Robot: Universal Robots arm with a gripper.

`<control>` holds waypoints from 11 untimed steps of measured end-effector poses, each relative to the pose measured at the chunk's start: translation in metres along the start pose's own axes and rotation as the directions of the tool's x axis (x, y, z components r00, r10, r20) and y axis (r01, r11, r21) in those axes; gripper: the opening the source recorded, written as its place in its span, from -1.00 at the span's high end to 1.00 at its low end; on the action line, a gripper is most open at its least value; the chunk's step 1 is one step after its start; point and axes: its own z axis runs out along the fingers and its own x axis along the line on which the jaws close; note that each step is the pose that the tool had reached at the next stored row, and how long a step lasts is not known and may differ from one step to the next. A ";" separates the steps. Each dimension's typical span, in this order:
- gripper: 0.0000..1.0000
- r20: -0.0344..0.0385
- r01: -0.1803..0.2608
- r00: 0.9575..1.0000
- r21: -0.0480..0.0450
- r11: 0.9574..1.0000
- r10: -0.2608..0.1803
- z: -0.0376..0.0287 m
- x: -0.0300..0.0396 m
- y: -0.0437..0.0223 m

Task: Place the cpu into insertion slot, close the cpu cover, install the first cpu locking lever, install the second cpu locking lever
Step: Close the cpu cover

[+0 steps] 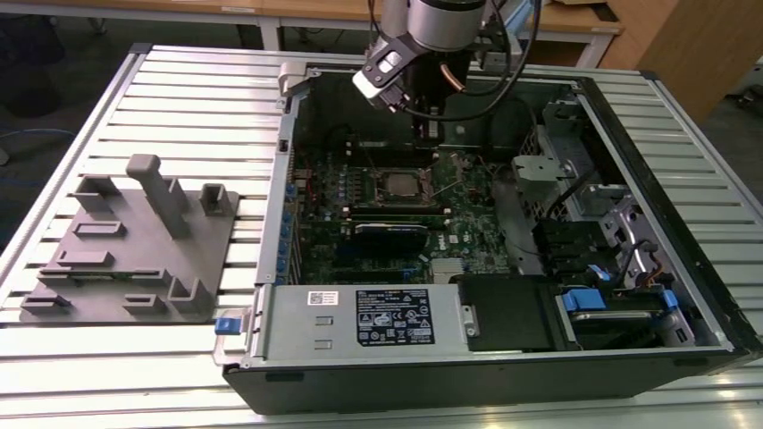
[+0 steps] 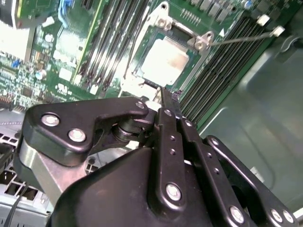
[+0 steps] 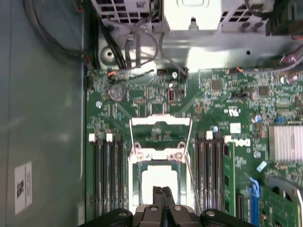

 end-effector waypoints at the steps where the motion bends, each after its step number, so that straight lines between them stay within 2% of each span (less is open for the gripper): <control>1: 0.80 0.000 0.000 1.000 0.000 1.000 0.000 0.0001 0.0001 0.0029; 6: 0.80 0.000 0.000 1.000 0.000 1.000 0.000 0.0003 0.0004 0.0145; 11: 0.80 0.000 0.000 1.000 0.000 1.000 0.000 -0.0014 0.0005 0.0151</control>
